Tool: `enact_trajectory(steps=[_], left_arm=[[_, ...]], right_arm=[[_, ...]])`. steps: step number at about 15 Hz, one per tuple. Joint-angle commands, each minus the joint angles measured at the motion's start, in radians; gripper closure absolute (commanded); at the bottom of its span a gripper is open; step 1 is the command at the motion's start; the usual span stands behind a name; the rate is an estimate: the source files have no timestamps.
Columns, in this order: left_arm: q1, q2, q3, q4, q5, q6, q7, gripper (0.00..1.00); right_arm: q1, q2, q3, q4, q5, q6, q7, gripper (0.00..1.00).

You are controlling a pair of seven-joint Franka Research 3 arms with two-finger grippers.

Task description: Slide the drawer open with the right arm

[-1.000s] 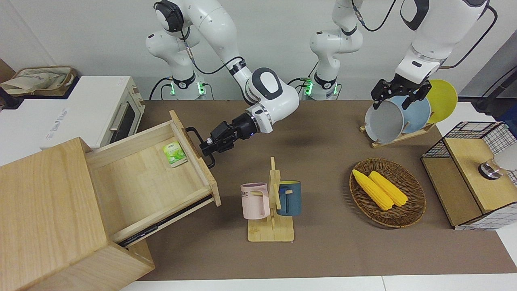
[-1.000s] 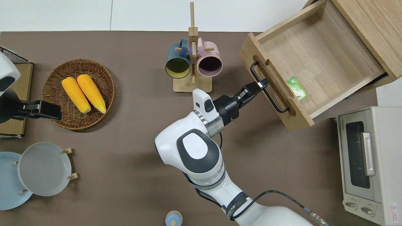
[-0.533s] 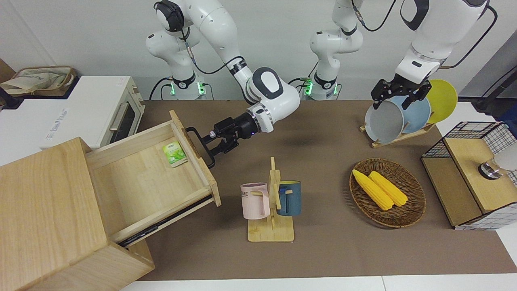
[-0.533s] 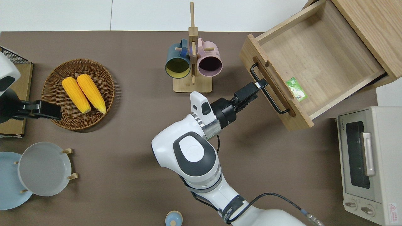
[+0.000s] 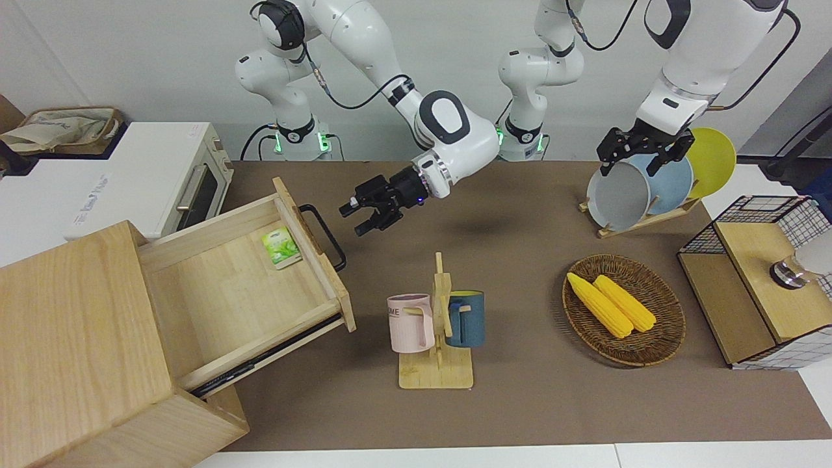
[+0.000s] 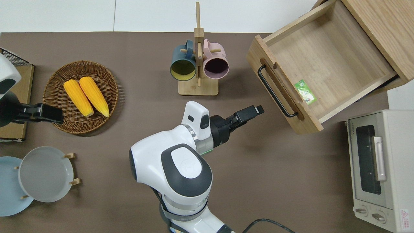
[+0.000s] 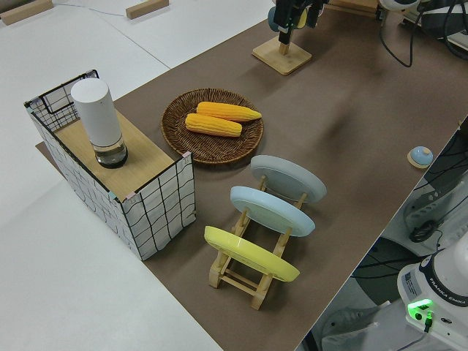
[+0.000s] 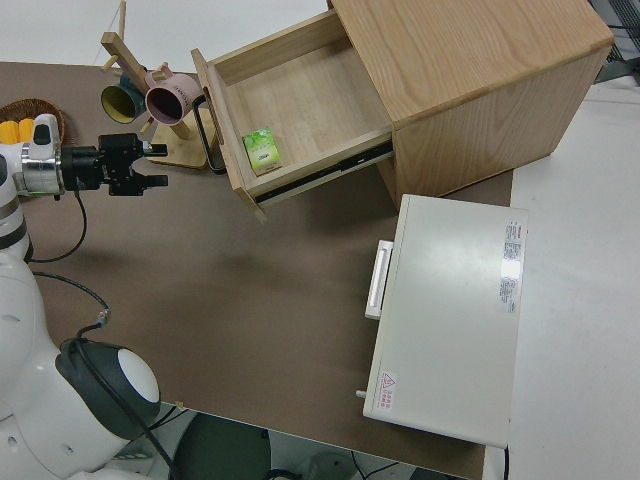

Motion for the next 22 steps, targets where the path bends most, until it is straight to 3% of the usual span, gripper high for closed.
enact_trajectory(steps=[1,7,11,15,19,22], left_arm=[[0.004,0.011,-0.006,0.024,0.017,-0.02,0.01,0.01],[0.004,0.011,-0.006,0.024,0.017,-0.02,0.01,0.01],[0.004,0.011,-0.006,0.026,0.017,-0.02,0.01,0.01],[0.004,0.011,-0.006,0.024,0.017,-0.02,0.01,0.01],[0.004,0.011,-0.006,0.024,0.017,-0.02,0.01,0.01],[0.004,0.011,-0.006,0.026,0.017,-0.02,0.01,0.01]], right_arm=[[-0.042,-0.087,-0.017,0.037,0.21,0.033,0.0,0.015],[-0.213,-0.236,-0.014,0.038,0.538,0.105,-0.014,0.015],[-0.356,-0.295,-0.008,0.038,0.741,0.154,-0.06,0.015],[-0.502,-0.324,-0.004,0.037,0.878,0.18,-0.182,0.015],[-0.64,-0.324,-0.004,0.032,0.997,0.223,-0.314,0.015],[-0.712,-0.312,-0.002,0.028,1.027,0.233,-0.399,0.015]])
